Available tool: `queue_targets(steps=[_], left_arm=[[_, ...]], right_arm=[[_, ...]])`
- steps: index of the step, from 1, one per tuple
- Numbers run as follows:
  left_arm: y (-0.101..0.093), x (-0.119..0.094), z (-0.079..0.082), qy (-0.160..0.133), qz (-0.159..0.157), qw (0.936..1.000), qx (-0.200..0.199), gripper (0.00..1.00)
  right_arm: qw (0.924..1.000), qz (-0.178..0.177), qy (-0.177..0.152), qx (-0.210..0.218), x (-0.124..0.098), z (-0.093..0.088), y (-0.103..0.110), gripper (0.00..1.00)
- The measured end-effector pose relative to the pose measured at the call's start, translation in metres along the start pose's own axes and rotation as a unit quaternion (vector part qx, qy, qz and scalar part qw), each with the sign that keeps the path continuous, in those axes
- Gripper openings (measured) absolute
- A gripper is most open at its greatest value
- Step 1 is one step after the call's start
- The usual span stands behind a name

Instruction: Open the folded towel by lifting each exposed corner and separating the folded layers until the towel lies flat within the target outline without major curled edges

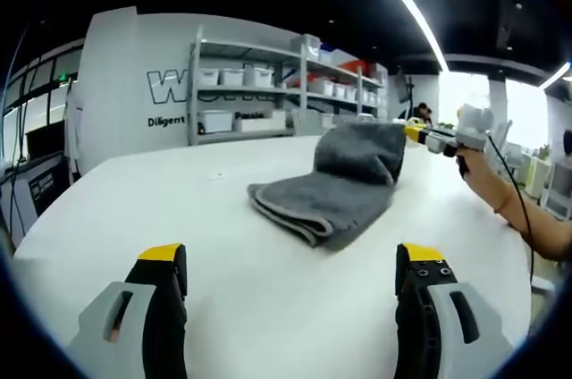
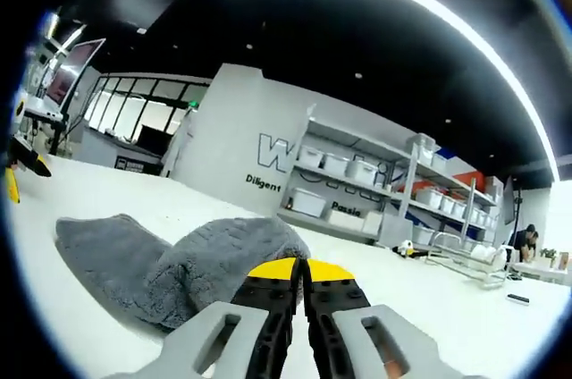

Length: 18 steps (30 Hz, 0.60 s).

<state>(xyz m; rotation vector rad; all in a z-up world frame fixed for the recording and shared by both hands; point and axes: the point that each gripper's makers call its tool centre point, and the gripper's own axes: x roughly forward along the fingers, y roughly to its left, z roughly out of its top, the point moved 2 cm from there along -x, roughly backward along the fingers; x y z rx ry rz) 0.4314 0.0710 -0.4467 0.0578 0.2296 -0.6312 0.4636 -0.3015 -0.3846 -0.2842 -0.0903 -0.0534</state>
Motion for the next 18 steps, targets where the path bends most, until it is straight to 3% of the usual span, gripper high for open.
queue_targets(steps=[12,18], left_arm=[[0.000,0.000,0.000,0.002,-0.001,1.0000,0.001,0.95],[0.001,0.001,0.000,0.003,-0.002,1.0000,0.002,0.95]], right_arm=[[0.9946,-0.036,0.086,0.047,0.001,-0.043,-0.023,0.00],[0.9890,-0.050,0.136,0.029,0.002,-0.066,-0.028,0.00]])
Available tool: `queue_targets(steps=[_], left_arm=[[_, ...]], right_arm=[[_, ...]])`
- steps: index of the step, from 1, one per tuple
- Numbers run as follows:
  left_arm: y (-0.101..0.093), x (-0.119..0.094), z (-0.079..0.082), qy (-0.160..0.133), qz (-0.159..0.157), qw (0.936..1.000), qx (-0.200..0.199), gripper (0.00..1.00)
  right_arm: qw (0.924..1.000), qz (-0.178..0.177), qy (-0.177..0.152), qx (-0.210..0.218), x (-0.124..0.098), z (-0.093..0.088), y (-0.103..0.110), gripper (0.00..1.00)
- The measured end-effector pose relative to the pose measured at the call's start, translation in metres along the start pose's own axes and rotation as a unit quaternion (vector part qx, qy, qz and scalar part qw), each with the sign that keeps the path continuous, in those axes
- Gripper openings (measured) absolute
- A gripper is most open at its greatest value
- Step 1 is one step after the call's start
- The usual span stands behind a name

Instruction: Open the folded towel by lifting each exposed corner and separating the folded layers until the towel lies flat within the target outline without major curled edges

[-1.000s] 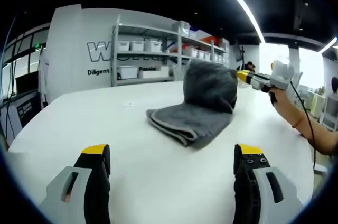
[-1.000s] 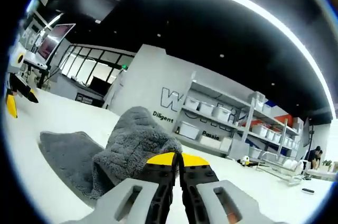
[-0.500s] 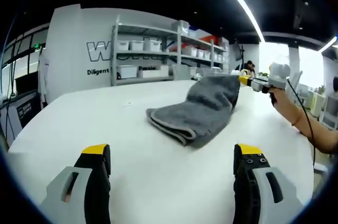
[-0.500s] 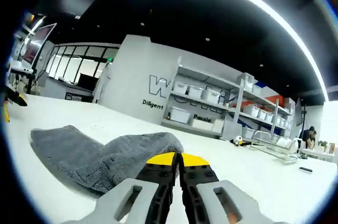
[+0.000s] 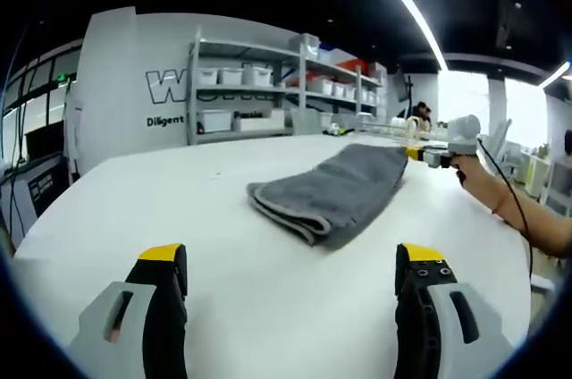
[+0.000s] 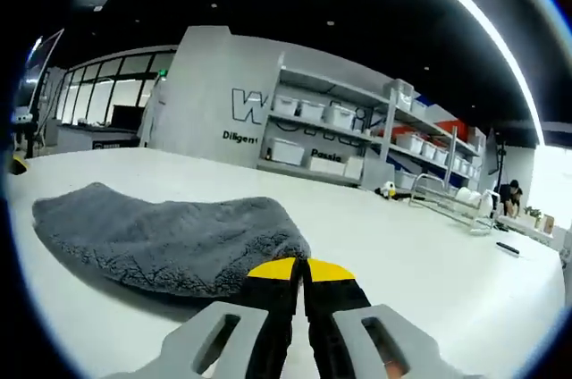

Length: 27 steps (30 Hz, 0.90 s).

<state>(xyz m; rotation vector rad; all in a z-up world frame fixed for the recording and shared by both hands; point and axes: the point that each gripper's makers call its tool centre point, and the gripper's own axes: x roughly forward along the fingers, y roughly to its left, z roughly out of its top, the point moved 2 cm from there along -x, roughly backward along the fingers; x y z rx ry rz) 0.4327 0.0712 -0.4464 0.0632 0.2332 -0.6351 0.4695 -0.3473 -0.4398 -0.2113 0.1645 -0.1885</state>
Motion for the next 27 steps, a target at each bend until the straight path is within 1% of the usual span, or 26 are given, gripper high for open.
queue_targets(steps=[3,6,9,12,14,17,23,25,27], left_arm=[[-0.001,-0.001,0.000,0.000,0.000,1.0000,0.001,0.95],[0.000,0.000,0.000,0.000,0.001,1.0000,0.000,0.95],[-0.001,-0.001,0.000,0.000,0.001,1.0000,0.001,0.95],[0.000,-0.001,0.001,-0.001,0.000,1.0000,0.001,0.95],[0.001,-0.001,0.000,-0.001,0.001,1.0000,0.001,0.95],[0.000,-0.001,0.000,-0.001,0.001,1.0000,0.001,0.95],[0.000,-0.001,0.000,0.000,0.001,1.0000,0.001,0.95],[-0.001,-0.001,0.000,0.000,0.002,1.0000,0.001,0.95],[-0.002,-0.002,-0.001,-0.001,0.001,1.0000,0.001,0.95]], right_arm=[[1.0000,-0.001,0.009,0.004,0.003,-0.005,-0.003,0.00],[0.9999,0.002,0.010,0.014,0.004,-0.005,-0.004,0.00],[0.9996,-0.002,0.028,0.008,0.007,-0.012,-0.006,0.00],[0.9986,-0.002,0.048,0.024,0.008,-0.022,-0.010,0.00],[0.9975,-0.002,0.055,0.043,0.003,-0.027,-0.012,0.00],[0.9968,0.000,0.058,0.056,0.003,-0.029,-0.013,0.00],[0.9965,0.003,0.060,0.058,0.004,-0.030,-0.011,0.00],[0.9964,0.001,0.059,0.061,0.001,-0.028,-0.012,0.03],[0.9965,0.002,0.054,0.063,-0.002,-0.023,-0.012,0.11]])
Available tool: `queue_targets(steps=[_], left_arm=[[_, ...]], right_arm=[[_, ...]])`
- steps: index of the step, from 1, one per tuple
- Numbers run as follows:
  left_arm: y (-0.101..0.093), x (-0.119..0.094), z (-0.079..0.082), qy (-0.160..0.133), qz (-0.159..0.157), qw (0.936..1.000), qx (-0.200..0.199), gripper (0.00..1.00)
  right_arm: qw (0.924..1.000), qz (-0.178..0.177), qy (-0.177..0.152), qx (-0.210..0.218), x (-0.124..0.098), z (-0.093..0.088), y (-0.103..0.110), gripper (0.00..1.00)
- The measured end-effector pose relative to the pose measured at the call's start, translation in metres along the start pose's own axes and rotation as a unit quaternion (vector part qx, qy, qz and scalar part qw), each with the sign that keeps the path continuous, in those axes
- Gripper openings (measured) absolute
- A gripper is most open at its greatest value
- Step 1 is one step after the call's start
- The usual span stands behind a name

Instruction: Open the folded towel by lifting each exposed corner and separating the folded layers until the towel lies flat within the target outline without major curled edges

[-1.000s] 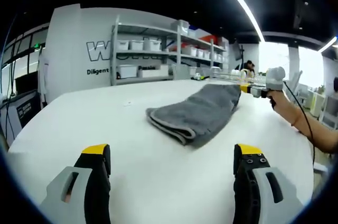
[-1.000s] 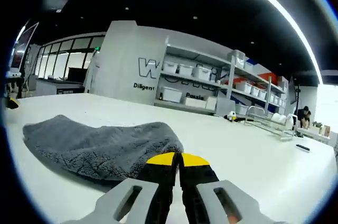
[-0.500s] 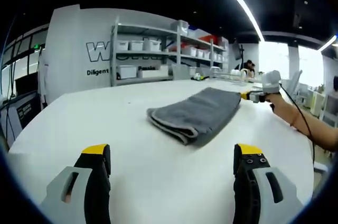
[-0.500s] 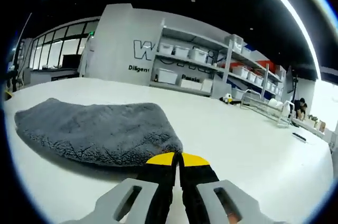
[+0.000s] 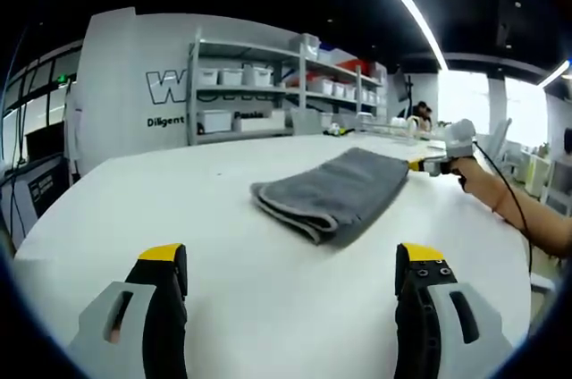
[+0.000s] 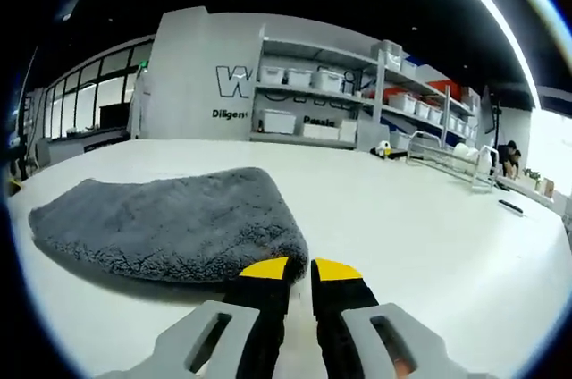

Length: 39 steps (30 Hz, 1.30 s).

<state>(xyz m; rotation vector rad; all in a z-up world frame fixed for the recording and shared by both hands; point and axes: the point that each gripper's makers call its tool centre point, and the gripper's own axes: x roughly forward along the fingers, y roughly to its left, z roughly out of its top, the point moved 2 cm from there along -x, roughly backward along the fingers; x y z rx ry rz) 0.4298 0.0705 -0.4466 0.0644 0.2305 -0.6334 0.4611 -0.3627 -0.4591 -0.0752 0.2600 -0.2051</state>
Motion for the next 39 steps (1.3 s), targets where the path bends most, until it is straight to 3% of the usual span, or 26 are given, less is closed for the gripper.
queue_targets(steps=[11,19,23,26,31,34,39], left_arm=[[0.000,0.000,0.002,-0.003,-0.002,1.0000,-0.001,0.96],[0.000,-0.001,0.004,-0.010,-0.004,0.9999,-0.004,0.98],[0.006,-0.003,0.005,-0.015,0.005,0.9998,-0.016,0.99],[0.004,-0.004,0.007,-0.024,0.000,0.9995,-0.022,0.99],[0.003,-0.004,0.007,-0.023,-0.001,0.9995,-0.020,0.99],[0.003,-0.004,0.008,-0.024,-0.002,0.9995,-0.019,0.99],[0.004,-0.004,0.009,-0.025,-0.002,0.9995,-0.018,0.99]], right_arm=[[0.9979,-0.017,-0.013,-0.061,-0.026,0.024,0.007,0.44],[0.9975,-0.006,0.022,-0.066,-0.027,0.013,0.015,0.71],[0.9972,0.004,0.030,-0.068,-0.028,0.011,0.021,0.80],[0.9962,0.010,0.039,-0.077,-0.027,0.008,0.027,0.98],[0.9917,0.053,0.018,-0.116,-0.030,0.015,0.053,0.99],[0.9868,0.092,-0.014,-0.132,-0.034,0.024,0.075,0.99],[0.9682,0.181,-0.046,-0.166,-0.036,0.033,0.114,0.99]])
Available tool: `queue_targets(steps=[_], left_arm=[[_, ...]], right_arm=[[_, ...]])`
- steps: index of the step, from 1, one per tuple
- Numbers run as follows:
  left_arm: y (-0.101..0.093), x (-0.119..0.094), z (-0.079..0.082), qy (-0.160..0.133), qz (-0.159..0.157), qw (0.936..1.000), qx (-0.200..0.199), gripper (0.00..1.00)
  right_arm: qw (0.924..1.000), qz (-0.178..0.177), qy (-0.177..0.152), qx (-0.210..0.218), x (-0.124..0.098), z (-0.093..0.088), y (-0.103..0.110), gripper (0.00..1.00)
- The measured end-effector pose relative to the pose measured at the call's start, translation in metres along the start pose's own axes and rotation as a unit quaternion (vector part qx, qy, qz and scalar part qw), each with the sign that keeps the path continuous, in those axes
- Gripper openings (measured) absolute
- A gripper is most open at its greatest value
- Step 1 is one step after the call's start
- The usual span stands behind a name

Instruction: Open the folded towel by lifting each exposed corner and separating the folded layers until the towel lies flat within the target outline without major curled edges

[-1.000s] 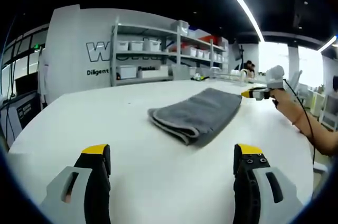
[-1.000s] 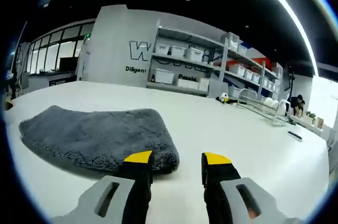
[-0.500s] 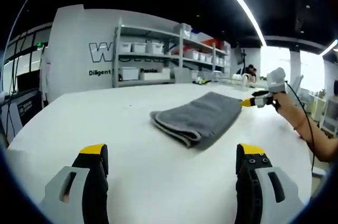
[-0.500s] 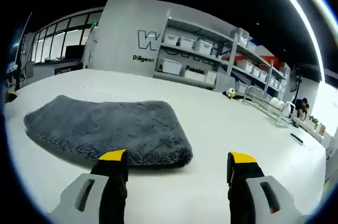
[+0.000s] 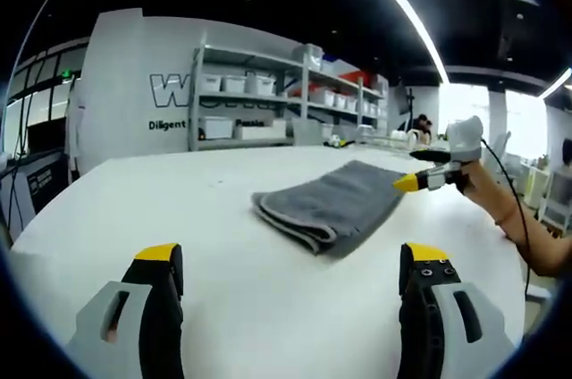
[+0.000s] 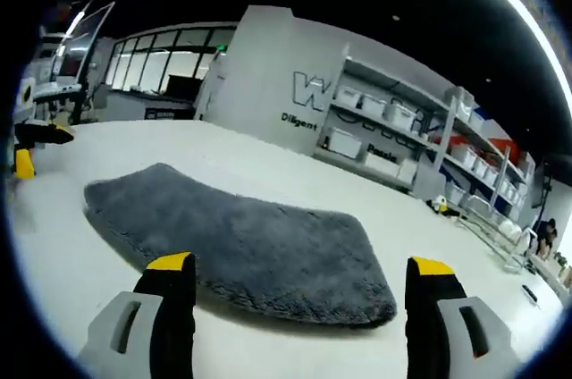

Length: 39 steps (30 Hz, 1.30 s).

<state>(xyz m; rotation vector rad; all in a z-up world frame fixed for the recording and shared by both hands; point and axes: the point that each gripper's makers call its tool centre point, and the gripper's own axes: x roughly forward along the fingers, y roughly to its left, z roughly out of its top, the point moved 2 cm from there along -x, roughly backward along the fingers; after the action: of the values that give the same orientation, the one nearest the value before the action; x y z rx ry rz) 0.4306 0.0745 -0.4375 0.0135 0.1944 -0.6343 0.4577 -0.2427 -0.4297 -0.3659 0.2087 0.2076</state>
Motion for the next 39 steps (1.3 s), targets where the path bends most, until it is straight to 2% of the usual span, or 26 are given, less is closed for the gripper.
queue_targets(steps=[3,5,10,14,21,24,27,30,35,39], left_arm=[[-0.001,0.000,-0.001,0.001,0.000,1.0000,0.000,0.99],[-0.001,0.000,0.000,0.000,-0.001,1.0000,0.001,0.99],[-0.003,-0.001,-0.001,0.001,-0.001,1.0000,0.001,0.99],[-0.003,-0.001,-0.001,0.001,-0.001,1.0000,0.001,0.99],[-0.004,-0.002,-0.002,0.002,-0.002,1.0000,0.001,0.99],[-0.004,-0.002,-0.002,0.002,-0.002,1.0000,0.002,0.99],[-0.004,-0.002,-0.002,0.002,-0.001,1.0000,0.002,0.99],[-0.004,-0.002,-0.002,0.002,-0.001,1.0000,0.002,0.99],[-0.003,-0.001,-0.002,0.002,-0.001,1.0000,0.002,0.99],[-0.002,-0.001,-0.002,0.004,-0.001,1.0000,0.002,0.99]], right_arm=[[0.9987,0.044,-0.005,-0.026,0.004,0.005,0.023,0.99],[0.9968,0.075,-0.010,-0.026,0.005,0.007,0.038,0.99],[0.9936,0.109,-0.014,-0.027,0.009,0.010,0.050,0.99],[0.9856,0.161,-0.037,-0.034,0.008,0.019,0.072,0.99],[0.9780,0.181,-0.065,-0.082,0.007,0.031,0.096,0.97],[0.9716,0.208,-0.077,-0.084,0.006,0.035,0.110,0.92],[0.9685,0.215,-0.083,-0.095,0.005,0.037,0.117,0.88],[0.9591,0.242,-0.101,-0.105,0.004,0.043,0.133,0.83],[0.9537,0.251,-0.108,-0.127,0.005,0.048,0.149,0.73],[0.9448,0.265,-0.130,-0.143,-0.004,0.054,0.168,0.64]])
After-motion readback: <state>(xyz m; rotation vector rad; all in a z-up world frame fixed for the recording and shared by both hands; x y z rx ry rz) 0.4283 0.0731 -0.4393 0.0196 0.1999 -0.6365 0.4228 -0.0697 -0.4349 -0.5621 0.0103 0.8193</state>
